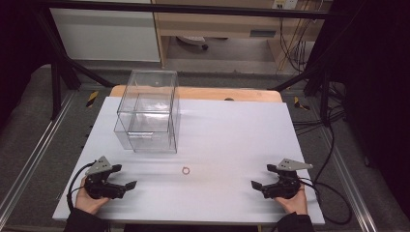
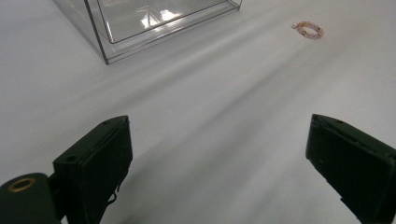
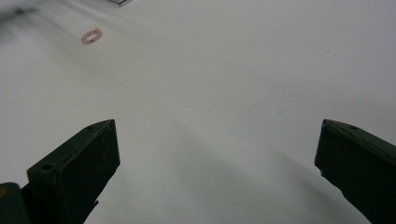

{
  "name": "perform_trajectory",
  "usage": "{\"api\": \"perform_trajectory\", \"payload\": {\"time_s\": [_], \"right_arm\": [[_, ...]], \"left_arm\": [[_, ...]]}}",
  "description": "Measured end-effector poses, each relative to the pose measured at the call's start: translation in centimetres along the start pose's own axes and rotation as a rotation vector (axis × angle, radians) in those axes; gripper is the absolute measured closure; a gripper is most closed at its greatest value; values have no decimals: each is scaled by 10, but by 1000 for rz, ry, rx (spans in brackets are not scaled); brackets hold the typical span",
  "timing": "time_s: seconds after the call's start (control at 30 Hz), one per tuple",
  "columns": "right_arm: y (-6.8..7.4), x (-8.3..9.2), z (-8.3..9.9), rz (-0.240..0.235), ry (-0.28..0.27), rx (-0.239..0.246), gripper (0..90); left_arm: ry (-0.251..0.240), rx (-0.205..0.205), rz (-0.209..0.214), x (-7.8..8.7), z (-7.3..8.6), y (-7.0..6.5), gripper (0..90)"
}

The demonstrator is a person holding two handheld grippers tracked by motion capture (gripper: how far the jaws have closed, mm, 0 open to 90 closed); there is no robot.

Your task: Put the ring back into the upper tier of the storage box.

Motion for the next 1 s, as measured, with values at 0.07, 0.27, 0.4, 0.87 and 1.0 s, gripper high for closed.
{"api": "perform_trajectory", "payload": {"time_s": [0.07, 0.27, 0.4, 0.87, 1.0], "right_arm": [[0, 0, 0, 3, 0, 2, 5], [0, 1, 0, 1, -3, 4, 5], [0, 0, 0, 3, -2, 4, 4], [0, 1, 0, 3, -7, 10, 4], [0, 2, -1, 2, -10, 9, 4]], "left_arm": [[1, 0, 0, 0, 0, 0, 70], [-1, 4, 2, -1, -1, -1, 71], [3, -2, 5, -3, -2, -3, 72], [3, -13, 8, -7, -8, -6, 72], [7, -16, 10, -9, -10, -8, 69]]}}
Point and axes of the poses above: each handheld gripper's, and its own axes: x roughly backward along the jaws, z roughly out of its underside, y roughly to its left, the point moved 9 cm from there along -x, roughly forward along the jaws, and after that the axes turned 15 degrees about -x, right-handed, at the moved point
